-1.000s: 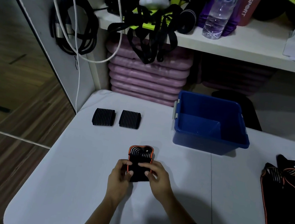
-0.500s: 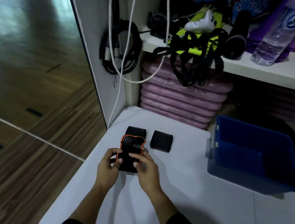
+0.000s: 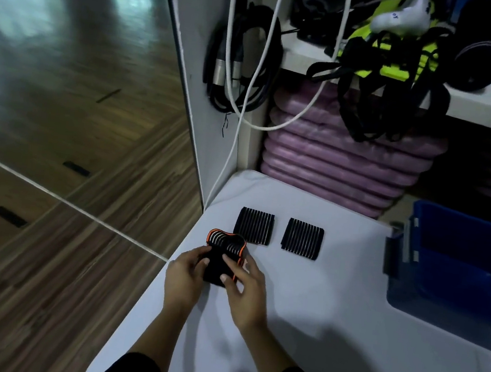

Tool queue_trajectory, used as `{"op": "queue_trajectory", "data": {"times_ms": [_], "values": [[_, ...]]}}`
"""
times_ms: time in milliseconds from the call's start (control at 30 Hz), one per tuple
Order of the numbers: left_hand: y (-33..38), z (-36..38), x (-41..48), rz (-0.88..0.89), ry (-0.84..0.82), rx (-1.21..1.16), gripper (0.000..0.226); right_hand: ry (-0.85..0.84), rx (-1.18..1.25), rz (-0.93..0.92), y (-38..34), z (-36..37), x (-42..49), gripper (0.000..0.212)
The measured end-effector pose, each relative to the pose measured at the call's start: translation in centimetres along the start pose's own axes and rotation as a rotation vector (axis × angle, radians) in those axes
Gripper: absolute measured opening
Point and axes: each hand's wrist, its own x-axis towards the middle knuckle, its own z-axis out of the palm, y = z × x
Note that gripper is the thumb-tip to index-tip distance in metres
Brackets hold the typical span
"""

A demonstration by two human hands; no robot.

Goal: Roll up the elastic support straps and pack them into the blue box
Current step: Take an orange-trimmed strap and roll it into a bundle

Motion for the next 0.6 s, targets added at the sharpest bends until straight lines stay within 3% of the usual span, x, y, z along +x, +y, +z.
{"op": "queue_trajectory", "data": {"times_ms": [267,400,600], "values": [[-0.6,-0.7,-1.6,0.056,0.094,-0.028,0.023,-0.028,-0.006,0.051,-0.7,-1.7,-1.5,0.043],[0.6,-0.8,-3.7,0.068,0.126,0.029,0.02,0.035,0.02,0.055,-1.3,-3.3,-2.6,0.038],[2.5,0.8,-8.0,0.149,-0.092,0.115,0.011,0.034,-0.192,0.108,-1.3,-8.9,-7.3,0.041]]}}
